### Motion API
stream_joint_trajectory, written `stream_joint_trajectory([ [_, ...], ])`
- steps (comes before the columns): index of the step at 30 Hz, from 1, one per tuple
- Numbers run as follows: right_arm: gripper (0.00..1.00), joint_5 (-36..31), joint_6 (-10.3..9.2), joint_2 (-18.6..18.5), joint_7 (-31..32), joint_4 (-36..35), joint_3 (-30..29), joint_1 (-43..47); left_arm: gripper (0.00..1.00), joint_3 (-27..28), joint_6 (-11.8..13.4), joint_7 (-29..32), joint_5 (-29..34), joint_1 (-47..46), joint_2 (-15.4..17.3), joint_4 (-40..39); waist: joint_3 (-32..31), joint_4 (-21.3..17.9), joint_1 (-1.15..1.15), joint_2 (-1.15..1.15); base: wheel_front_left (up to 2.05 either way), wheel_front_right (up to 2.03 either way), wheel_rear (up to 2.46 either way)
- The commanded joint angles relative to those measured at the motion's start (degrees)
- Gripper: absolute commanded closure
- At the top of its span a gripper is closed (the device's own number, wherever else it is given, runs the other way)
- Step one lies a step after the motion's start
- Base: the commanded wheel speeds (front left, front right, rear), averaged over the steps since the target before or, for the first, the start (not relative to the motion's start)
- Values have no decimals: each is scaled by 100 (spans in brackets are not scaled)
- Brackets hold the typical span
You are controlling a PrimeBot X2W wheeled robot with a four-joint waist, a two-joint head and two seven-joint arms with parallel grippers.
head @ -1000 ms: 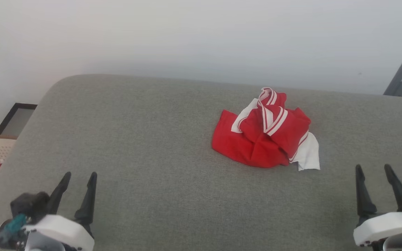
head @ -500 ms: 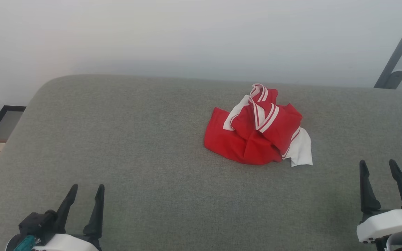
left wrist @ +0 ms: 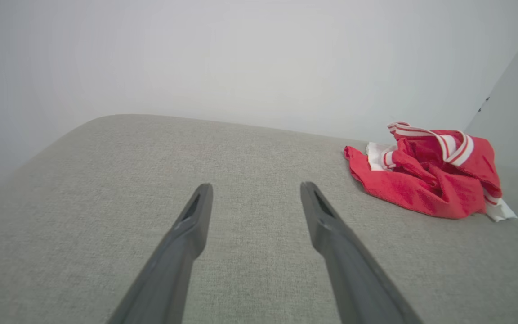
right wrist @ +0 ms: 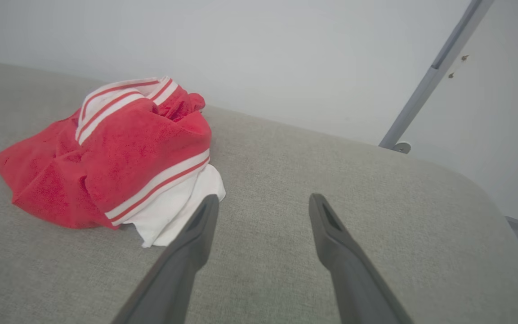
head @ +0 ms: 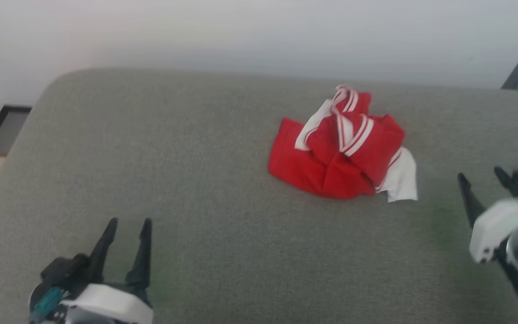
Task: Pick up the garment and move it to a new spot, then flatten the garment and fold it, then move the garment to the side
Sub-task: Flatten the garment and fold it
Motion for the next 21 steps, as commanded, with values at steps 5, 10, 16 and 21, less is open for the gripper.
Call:
stream_joint_trajectory([
  [5, 0, 344, 1, -448, 1309, 235, 517, -815, 0, -267, -17, -26, -62, -364, -99, 77, 646, 314, 0, 0, 0, 0, 0],
  [10, 0, 829, 1, -802, 2620, 284, 1062, -1196, 0, -361, -17, -26, -164, -608, -207, 106, 987, 516, 0, 0, 0, 0, 0],
  [16, 0, 1211, 1, -1073, 3590, 91, 1443, -1228, 0, -390, -18, -26, -220, -843, -282, 101, 1329, 646, 0, 0, 0, 0, 0],
  [21, 77, 1263, 1, -1083, 3795, 28, 1497, -1210, 0, -425, -18, -26, -236, -1004, -316, 127, 1486, 687, 0, 0, 0, 0, 0],
])
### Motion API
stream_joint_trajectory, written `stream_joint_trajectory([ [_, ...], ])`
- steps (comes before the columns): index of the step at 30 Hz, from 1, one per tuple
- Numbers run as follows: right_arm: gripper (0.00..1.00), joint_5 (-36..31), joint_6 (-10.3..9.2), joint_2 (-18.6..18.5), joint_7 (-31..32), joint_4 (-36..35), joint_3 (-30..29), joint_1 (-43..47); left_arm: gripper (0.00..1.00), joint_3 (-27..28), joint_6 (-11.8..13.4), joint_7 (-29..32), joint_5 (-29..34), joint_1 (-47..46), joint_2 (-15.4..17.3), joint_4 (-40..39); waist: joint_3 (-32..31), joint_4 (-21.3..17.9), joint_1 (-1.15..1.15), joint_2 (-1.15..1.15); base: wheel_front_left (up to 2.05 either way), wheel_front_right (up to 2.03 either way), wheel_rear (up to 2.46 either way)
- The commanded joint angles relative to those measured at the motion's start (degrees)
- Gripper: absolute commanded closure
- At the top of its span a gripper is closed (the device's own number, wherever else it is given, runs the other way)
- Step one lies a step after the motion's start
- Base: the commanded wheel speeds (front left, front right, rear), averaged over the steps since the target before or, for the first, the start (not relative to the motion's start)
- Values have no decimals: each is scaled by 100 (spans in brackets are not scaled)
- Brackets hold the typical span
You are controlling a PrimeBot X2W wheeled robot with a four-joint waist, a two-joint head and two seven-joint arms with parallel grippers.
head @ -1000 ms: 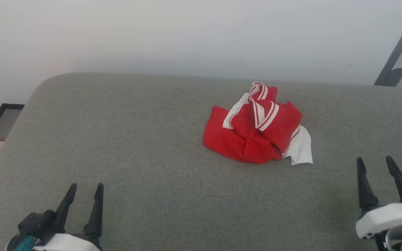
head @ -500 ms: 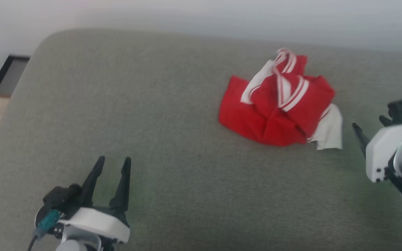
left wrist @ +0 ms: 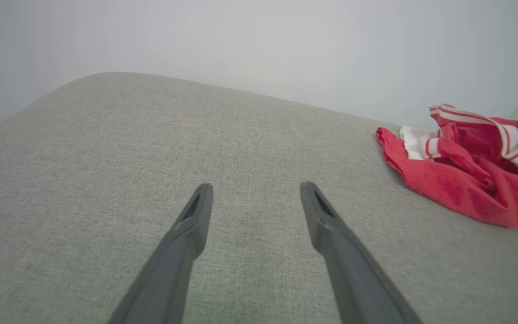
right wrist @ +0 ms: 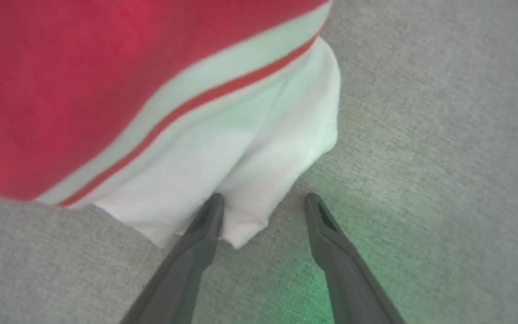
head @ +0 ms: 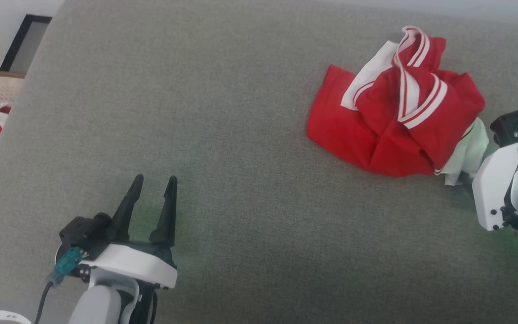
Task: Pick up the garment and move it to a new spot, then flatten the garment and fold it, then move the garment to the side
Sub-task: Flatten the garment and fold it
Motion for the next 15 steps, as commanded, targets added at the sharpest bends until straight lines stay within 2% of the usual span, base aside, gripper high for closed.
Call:
stream_joint_trajectory([
  [1, 100, 9, 3, 72, 106, 124, 93, 120, 0, -5, -16, -26, -16, -85, 3, 18, 44, 7, 0, 0, 0, 0, 0],
  [7, 100, -138, -10, 0, 52, 49, -325, 64, 0, 65, -16, -26, -29, -179, 25, 14, 108, -152, 0, 0, 0, 0, 0],
  [15, 100, -463, -2, -77, -257, -172, -1799, 210, 0, 41, -16, -26, -24, -296, 128, -66, 246, -419, 0, 0, 0, 0, 0],
])
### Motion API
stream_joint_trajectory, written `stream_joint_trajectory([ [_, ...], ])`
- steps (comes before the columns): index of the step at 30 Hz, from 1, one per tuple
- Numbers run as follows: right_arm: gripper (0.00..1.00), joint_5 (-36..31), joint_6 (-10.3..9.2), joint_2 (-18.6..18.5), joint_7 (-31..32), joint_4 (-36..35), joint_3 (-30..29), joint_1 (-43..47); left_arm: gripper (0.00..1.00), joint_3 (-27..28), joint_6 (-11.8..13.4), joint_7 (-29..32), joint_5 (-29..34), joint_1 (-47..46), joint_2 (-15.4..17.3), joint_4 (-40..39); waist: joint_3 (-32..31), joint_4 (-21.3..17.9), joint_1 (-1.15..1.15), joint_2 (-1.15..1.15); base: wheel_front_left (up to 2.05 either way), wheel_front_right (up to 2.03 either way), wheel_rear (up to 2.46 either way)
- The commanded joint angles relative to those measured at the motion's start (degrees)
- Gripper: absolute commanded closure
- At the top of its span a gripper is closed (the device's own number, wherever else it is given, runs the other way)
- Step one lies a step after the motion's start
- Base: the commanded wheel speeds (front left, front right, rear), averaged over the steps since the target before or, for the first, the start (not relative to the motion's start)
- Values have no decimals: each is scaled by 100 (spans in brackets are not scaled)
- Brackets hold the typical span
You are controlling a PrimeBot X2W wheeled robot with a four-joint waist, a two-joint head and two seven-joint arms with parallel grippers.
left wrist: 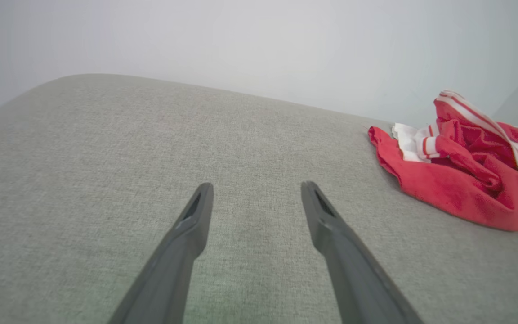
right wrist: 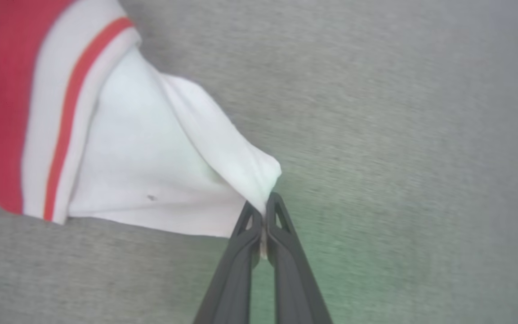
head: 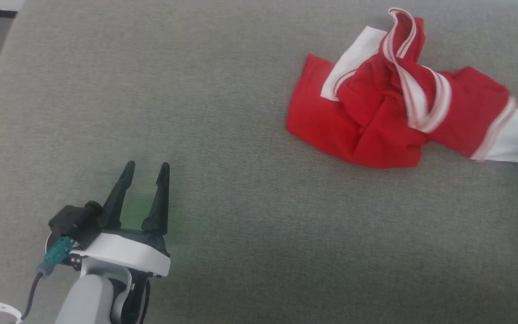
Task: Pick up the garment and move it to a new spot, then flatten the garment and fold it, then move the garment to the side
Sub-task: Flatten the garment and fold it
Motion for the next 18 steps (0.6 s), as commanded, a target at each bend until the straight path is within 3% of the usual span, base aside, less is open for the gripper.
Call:
stream_joint_trajectory([
  [1, 100, -132, -7, -7, -78, -57, -417, 105, 0, 0, -16, -26, 8, -124, 53, -34, 72, -100, 0, 0, 0, 0, 0],
  [11, 100, -1079, -7, 87, -340, -77, -2265, 245, 0, -81, -17, -26, -33, -268, 233, -84, 252, -230, 0, 0, 0, 0, 0],
  [17, 100, -1495, -7, 421, -580, 50, -2746, 90, 0, -140, -17, -26, -39, -353, 380, -83, 290, -318, 0, 0, 0, 0, 0],
  [18, 86, -1540, -7, 473, -678, 56, -2762, 58, 0, -138, -17, -26, -42, -361, 413, -78, 288, -349, 0, 0, 0, 0, 0],
])
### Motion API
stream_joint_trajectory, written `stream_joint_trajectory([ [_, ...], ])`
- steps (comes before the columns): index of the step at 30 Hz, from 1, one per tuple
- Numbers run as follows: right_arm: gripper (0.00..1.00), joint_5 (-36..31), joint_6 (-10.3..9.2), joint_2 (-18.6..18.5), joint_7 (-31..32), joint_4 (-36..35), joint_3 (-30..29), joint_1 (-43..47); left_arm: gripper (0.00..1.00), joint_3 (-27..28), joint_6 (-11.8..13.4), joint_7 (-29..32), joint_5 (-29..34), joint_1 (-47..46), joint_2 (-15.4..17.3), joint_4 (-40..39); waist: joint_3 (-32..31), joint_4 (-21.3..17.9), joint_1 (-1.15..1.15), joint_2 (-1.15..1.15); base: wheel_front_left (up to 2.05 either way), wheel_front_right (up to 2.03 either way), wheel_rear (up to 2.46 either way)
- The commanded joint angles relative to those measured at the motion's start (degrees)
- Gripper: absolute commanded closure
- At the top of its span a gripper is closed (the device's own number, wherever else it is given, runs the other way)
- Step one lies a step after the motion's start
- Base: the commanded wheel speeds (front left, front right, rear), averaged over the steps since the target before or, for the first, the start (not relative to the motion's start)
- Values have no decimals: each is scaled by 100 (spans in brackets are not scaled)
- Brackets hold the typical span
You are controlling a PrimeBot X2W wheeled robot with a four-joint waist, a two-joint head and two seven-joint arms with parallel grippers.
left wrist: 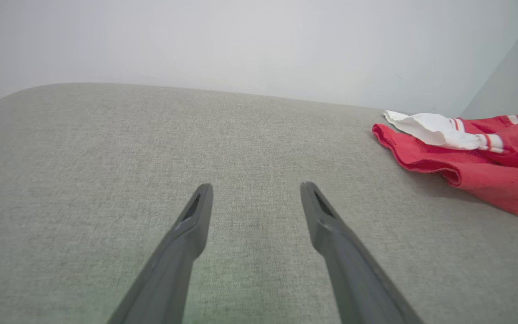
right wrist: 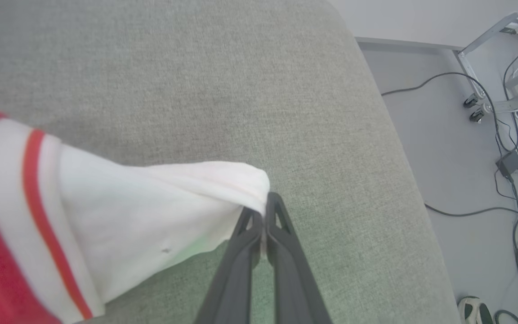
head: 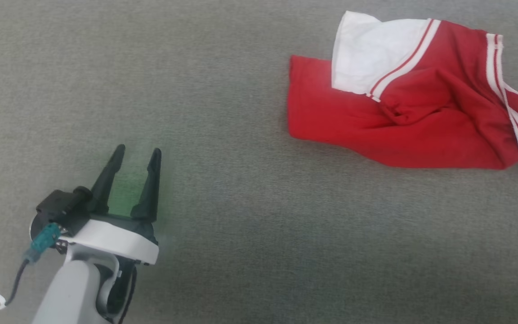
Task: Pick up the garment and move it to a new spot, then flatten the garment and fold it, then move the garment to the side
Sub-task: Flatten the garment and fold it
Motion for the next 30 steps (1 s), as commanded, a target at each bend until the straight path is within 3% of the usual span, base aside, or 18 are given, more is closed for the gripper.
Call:
stream_joint_trajectory([
  [1, 45, -94, -7, 59, -166, 15, -31, -82, 0, -10, -16, -26, -30, -117, 50, -9, -3, -56, 0, 0, 0, 0, 0],
  [3, 0, -127, -7, 230, -438, 41, -142, -140, 0, -70, -16, -26, -47, -186, 155, -31, -28, -139, 0, 0, 0, 0, 0],
  [7, 0, -90, -7, 612, -1279, -139, -343, -127, 0, -409, -16, -26, 18, -571, 605, -62, -86, -351, 0, 0, 0, 0, 0],
  [11, 0, 81, -7, 1096, -2144, -527, -377, 35, 0, -1168, -16, -23, -127, -1363, 1247, 40, -44, -681, 0, 0, 0, 0, 0],
  [15, 0, 306, -3, 1564, -2790, -956, 119, 227, 0, -2074, -12, 442, -680, -2493, 1834, 200, 135, -1152, 0, 0, 0, 0, 0],
  [21, 0, 726, -4, 1969, -3327, -1334, 977, 387, 0, -3104, -12, 2052, -2412, -4138, 2231, 708, 504, -1858, 0, 0, 0, 0, 0],
  [25, 0, 866, -4, 2081, -3490, -1375, 1374, 397, 0, -3360, -12, 3703, -3685, -4998, 2261, 1375, 742, -2251, 0, 0, 0, 0, 0],
  [30, 0, 995, -4, 2139, -3619, -1287, 1694, 289, 0, -3431, -12, 5087, -4481, -5759, 2150, 2193, 1009, -2646, 0, 0, 0, 0, 0],
])
